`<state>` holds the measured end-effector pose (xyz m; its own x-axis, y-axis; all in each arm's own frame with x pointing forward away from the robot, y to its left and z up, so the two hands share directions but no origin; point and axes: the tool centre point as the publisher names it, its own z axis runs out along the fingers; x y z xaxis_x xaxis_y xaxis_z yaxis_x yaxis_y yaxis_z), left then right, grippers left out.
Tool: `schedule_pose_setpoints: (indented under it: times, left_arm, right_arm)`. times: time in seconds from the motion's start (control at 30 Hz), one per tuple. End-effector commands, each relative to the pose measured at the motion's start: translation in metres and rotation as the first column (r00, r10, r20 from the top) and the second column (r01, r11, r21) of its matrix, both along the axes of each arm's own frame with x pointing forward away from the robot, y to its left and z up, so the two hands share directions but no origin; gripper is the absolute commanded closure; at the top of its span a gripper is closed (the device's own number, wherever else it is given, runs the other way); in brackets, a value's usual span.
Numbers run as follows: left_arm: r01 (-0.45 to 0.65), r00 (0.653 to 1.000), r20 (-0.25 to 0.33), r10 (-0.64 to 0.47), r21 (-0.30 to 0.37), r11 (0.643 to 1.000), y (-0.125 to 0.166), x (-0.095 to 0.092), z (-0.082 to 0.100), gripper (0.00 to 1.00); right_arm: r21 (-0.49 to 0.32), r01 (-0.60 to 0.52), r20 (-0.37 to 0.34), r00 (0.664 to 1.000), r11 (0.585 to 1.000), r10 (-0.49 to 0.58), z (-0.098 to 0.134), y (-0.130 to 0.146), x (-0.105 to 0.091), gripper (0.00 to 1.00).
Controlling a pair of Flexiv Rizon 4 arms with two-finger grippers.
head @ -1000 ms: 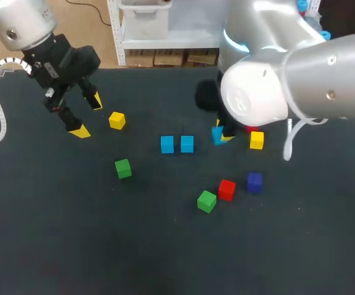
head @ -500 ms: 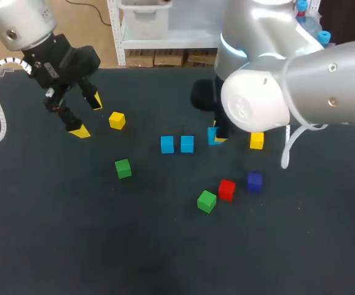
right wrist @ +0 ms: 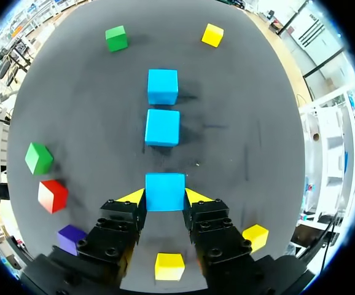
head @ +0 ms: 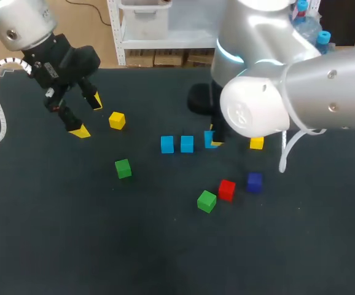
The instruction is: Place the blue cubes, place green cubes on the blue cubes, place the yellow cubes on the green cubes, then place the red cubes on the yellow cubes, and place purple cube on the red cubes.
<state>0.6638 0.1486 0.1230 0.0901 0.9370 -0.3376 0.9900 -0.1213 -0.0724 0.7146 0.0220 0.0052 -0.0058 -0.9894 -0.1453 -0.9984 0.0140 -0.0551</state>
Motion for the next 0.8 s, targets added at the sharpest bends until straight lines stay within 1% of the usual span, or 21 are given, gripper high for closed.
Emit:
schedule_pose_setpoints:
  times: [0.03,0.8]
  left_arm:
    - [0.001,1.0,0.002,-0.001,-0.002,1.0,0.0008,-0.0006,-0.0004,0.0]
    - [0.001,1.0,0.002,-0.001,-0.002,1.0,0.0008,-0.0006,-0.0004,0.0]
  right_arm:
    - [0.001,0.0,0.002,1.0,1.0,0.0,-0.0012,0.0031,0.0012,1.0]
    - [0.01,-0.008,-0.003,1.0,1.0,0.008,-0.0061,0.0101,-0.0003,1.0]
